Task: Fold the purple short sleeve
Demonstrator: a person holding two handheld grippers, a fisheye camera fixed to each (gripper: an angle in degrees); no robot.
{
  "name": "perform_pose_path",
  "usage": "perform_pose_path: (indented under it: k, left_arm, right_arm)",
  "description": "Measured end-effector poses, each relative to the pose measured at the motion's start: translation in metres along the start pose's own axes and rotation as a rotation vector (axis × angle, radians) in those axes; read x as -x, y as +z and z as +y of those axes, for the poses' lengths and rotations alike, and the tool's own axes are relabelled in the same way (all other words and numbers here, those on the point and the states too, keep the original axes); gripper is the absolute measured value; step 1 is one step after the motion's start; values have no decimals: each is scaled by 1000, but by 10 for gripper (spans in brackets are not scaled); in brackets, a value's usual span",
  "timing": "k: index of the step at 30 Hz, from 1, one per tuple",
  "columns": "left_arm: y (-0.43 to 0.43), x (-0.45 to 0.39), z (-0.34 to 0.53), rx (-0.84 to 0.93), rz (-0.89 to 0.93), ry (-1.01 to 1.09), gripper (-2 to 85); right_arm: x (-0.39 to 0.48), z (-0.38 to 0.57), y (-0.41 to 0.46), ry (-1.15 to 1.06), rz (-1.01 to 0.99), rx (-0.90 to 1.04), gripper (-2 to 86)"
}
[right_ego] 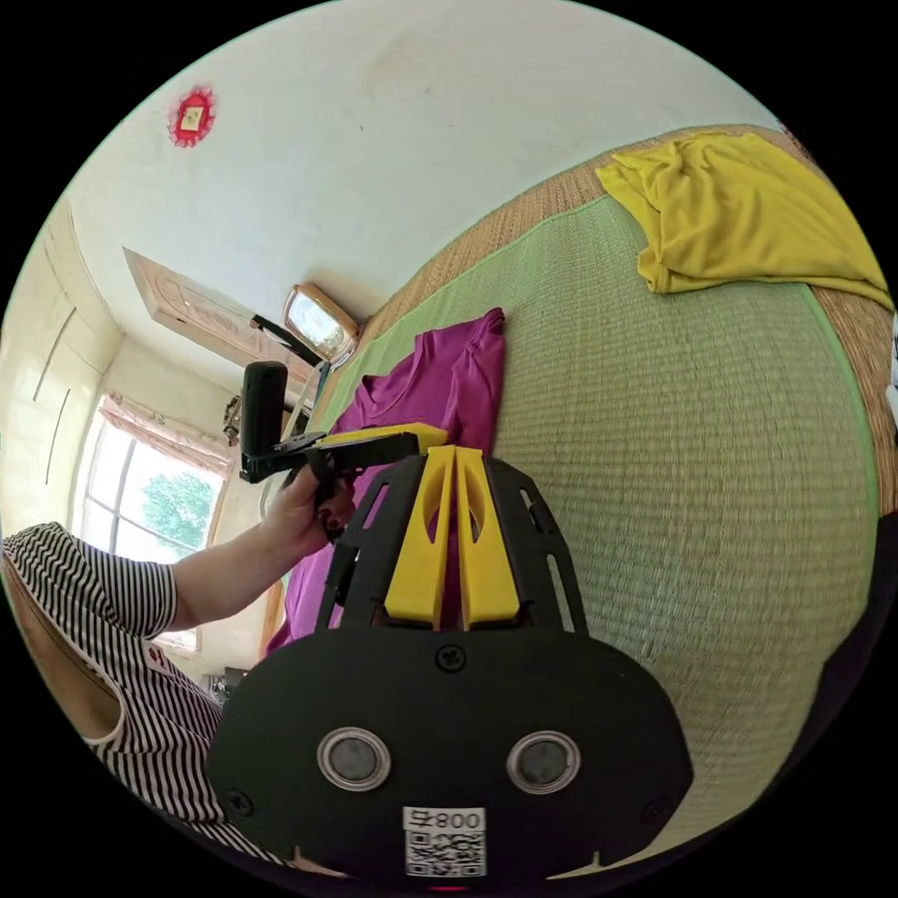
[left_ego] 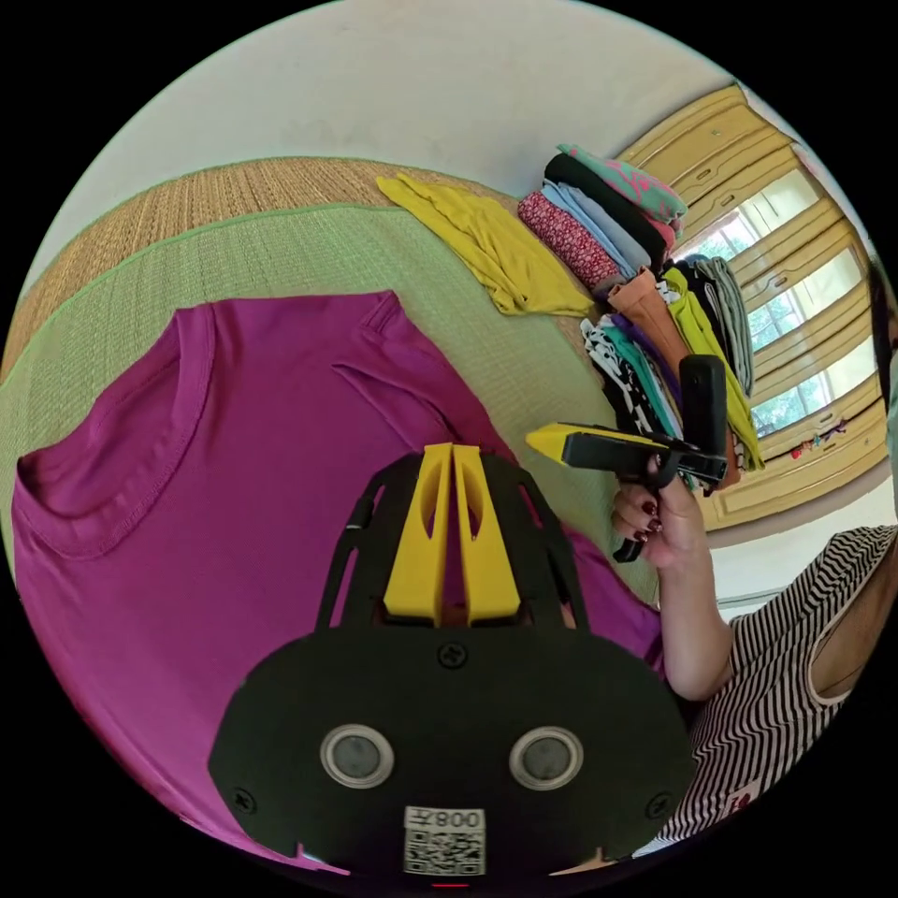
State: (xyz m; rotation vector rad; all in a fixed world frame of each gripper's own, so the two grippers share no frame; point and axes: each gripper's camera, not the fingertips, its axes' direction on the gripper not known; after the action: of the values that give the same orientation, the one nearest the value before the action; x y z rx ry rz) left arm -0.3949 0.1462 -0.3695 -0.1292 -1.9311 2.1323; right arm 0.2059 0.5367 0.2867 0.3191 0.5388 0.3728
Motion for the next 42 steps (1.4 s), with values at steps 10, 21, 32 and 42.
perform_pose_path:
  k: [10,21,32,42]
  left_arm:
    - [-116,2,100,-240,74,-231,5]
    - [-279,34,275,-453,-144,-643,32]
    - [-366,81,366,-624,-187,-880,76]
    - [-397,112,381,-582,-108,-857,78]
  right_arm:
    - [4,-3,13,15,84,46,0]
    - [-61,24,-25,336,-331,-312,-1]
    - [48,-2,-10,226,-138,-219,6]
    - [271,-80,179,-279,-112,255,58]
